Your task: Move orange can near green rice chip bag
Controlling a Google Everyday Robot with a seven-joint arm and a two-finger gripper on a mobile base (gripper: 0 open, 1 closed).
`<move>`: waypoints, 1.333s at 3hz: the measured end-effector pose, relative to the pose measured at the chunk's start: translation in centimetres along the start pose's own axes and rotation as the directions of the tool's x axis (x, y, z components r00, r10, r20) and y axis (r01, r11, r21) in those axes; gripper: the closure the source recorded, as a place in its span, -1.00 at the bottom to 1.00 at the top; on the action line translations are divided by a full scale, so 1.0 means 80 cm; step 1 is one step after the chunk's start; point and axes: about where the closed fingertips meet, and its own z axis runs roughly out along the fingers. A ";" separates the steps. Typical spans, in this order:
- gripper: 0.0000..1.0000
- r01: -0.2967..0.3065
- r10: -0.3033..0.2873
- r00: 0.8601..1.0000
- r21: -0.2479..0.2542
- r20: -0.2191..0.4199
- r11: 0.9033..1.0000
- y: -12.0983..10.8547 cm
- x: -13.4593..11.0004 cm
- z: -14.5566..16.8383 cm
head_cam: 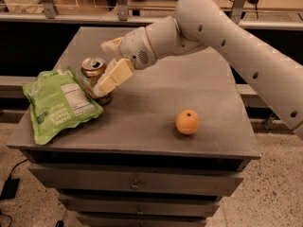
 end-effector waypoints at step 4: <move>-1.00 0.121 -0.122 0.993 0.187 -0.008 0.975 0.028 -0.002 -0.118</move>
Offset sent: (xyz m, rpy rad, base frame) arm -0.0224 -0.1130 0.0531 0.1023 -0.2595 -0.0451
